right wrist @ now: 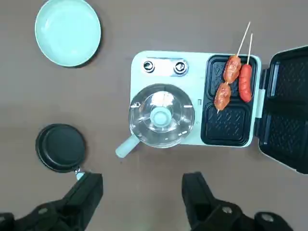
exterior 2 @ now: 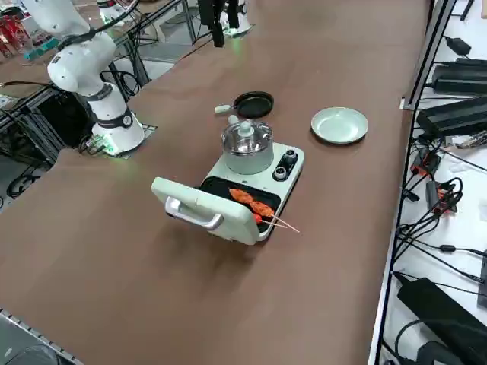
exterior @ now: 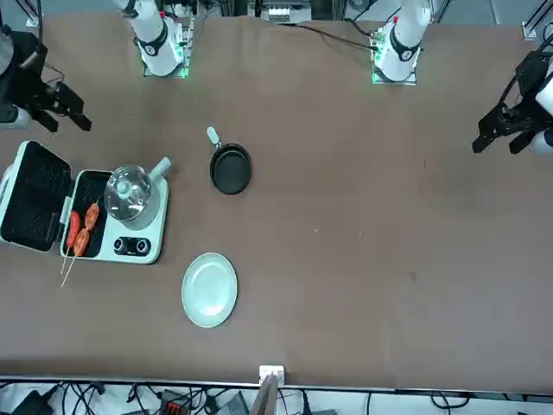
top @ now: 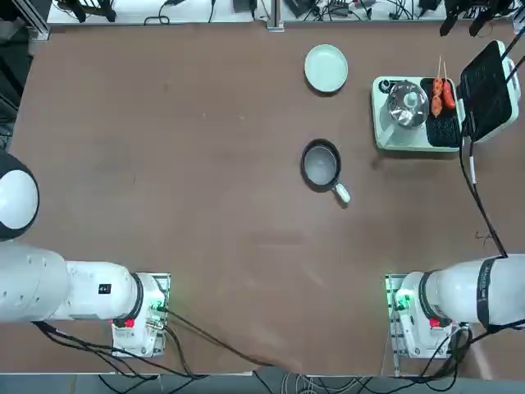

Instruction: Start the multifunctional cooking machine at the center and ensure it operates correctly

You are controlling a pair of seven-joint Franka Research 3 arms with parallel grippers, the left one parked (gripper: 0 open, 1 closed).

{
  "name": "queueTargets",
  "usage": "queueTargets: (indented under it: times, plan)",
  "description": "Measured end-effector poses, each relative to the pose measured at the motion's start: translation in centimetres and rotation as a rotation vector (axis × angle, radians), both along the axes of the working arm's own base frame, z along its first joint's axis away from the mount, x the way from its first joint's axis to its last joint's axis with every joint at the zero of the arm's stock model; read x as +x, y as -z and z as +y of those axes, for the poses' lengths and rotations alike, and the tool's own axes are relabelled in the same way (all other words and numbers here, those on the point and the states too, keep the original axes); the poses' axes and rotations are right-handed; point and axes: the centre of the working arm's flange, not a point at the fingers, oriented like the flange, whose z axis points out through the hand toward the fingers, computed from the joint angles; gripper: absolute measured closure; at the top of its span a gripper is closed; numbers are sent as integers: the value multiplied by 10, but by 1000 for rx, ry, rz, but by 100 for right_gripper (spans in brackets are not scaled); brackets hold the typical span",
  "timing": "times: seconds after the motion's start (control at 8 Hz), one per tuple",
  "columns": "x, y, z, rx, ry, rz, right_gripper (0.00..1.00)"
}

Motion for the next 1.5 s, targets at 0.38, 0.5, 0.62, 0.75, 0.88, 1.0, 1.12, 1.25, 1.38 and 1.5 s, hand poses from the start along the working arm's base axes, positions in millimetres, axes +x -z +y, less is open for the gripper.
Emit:
queueTargets:
  times: [0.38,0.5,0.62,0.75,0.88,1.0,1.12,1.25,1.38,1.5]
  plan:
    - [34,48,3,-20,6,27,0]
    - [54,73,5,-27,19,13,0]
    - [72,96,7,-32,56,-6,0]
    - [87,119,10,-36,103,-24,0]
    - [101,140,15,-37,145,-45,0]
    - [112,159,19,-36,196,-60,0]
    - [120,180,23,-37,255,-56,1]
    - [129,203,27,-42,309,-39,4]
    - [138,225,34,-50,356,-17,6]
    - [145,248,42,-61,407,8,7]
